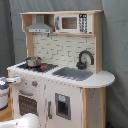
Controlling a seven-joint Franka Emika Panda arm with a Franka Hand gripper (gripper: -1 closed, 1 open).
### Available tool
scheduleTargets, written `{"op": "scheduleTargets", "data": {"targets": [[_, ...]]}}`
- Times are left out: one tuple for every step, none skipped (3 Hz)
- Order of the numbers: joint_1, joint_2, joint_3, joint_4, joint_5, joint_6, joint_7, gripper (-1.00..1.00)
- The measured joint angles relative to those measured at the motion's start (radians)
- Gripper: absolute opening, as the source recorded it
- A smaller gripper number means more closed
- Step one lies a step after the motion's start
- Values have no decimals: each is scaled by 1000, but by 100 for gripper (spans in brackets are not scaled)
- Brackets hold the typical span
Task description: Play with the kitchen
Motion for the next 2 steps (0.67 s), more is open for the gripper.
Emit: {"op": "scheduleTargets", "data": {"targets": [[0, 15, 10, 0, 9, 1, 157, 100], [2, 15, 12, 0, 9, 2, 259, 100]]}}
